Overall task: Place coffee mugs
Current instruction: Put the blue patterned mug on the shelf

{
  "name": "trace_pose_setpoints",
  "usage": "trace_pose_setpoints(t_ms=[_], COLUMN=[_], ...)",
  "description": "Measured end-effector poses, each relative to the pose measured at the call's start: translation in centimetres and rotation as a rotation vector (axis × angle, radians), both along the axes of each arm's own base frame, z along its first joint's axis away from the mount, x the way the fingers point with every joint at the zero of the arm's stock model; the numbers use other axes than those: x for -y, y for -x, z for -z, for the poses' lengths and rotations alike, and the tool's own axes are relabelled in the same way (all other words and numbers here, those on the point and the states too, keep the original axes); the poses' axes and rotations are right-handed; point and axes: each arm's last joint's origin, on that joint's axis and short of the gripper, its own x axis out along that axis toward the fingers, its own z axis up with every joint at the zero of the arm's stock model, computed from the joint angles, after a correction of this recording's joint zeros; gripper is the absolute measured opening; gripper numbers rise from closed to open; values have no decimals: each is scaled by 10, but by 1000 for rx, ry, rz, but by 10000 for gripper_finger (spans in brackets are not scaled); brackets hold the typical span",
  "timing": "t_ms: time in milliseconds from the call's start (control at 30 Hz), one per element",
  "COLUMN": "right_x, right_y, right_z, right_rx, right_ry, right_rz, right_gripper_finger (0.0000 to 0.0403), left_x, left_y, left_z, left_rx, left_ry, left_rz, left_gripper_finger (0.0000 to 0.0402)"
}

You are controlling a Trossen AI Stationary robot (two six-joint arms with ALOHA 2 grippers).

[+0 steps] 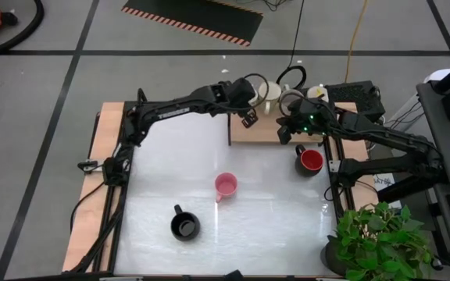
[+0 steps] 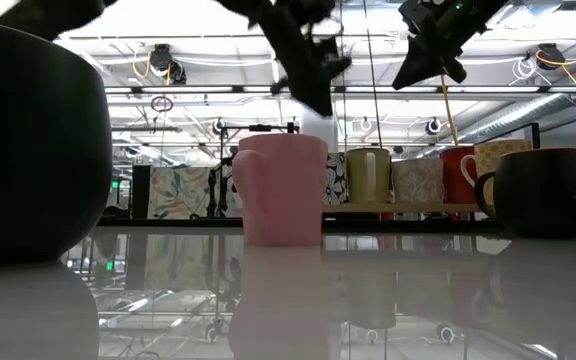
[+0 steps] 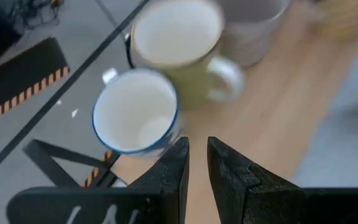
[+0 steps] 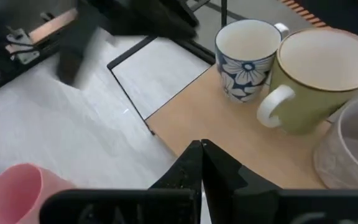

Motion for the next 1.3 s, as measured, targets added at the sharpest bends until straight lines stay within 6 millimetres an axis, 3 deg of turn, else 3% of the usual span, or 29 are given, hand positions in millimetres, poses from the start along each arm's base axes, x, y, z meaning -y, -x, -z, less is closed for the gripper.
trace_pose_setpoints(t_ms=[233,467,633,800,1300], right_x=[5,11,12,20,49], right_y=[-6,-15,-12,-10,-29], right_z=[6,55,76,83,117], right_rx=[-12,149,180,127,22], right_ry=[105,210,269,273,294], right_rz=[14,43,61,112,146], right_gripper_finger=[35,124,188,223,224], left_x=[22,18,8,-3,-4], left_y=[39,80,102,115,123], left_z=[-77,-108,-104,-98,-92], left_rx=[186,172,39,-68,-124], left_ry=[-28,-39,3,22,104], left_rz=[7,-41,-85,-89,-73], left_gripper_finger=[63,63,63,63,63])
